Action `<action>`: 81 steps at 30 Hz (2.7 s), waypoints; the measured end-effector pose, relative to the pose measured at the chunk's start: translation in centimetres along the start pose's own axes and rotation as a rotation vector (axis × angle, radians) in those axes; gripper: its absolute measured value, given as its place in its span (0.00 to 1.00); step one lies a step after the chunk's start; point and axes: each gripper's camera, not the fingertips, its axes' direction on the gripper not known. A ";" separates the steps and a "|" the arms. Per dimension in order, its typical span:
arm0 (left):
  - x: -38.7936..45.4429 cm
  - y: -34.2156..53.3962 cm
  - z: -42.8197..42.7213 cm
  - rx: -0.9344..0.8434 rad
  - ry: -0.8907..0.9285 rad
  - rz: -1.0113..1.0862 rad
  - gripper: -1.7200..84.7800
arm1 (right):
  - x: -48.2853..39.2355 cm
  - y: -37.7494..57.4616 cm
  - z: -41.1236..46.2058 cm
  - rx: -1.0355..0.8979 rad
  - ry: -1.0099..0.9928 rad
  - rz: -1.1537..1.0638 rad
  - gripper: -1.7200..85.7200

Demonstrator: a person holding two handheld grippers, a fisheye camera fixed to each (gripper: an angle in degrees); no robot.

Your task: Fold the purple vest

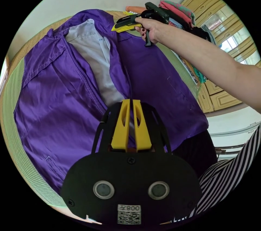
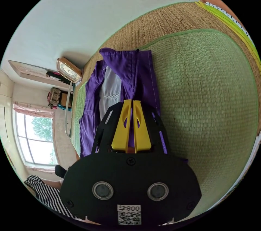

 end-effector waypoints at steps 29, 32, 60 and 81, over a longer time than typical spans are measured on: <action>-23.9 4.5 -5.9 0.200 0.874 -0.551 0.03 | -21.1 -8.2 12.7 -0.212 0.225 -0.286 0.03; -24.4 5.1 -6.7 0.237 0.907 -0.550 0.03 | -22.0 -8.3 13.2 -0.200 0.216 -0.301 0.03; -17.2 15.8 -9.8 0.147 0.572 -0.589 0.08 | -18.7 12.4 3.0 -0.227 0.486 -0.324 0.09; -17.6 12.1 -8.0 0.075 -0.134 -0.551 0.03 | -10.4 14.7 7.9 -0.151 0.440 -0.091 0.02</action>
